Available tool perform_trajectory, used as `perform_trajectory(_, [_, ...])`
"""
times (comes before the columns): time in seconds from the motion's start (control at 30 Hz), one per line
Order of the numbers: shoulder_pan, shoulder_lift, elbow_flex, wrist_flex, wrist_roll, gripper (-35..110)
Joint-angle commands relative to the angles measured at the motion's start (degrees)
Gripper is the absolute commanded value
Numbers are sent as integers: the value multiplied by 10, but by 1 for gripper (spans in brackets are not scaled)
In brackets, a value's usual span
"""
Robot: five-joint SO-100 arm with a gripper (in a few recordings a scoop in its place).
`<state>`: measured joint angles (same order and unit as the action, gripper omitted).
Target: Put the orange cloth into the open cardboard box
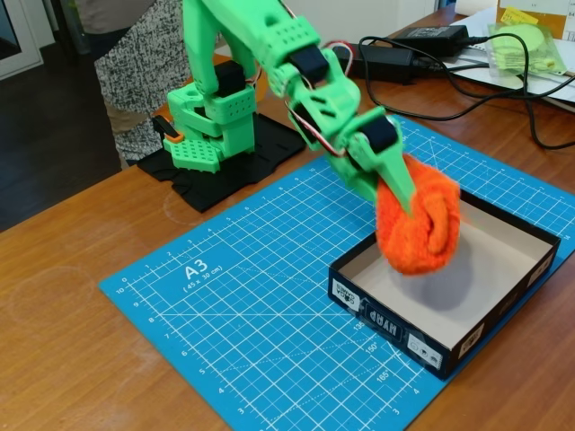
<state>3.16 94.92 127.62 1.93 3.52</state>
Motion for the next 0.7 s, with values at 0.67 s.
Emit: perform_trajectory(0.67, [11, -128, -375, 466, 18, 26])
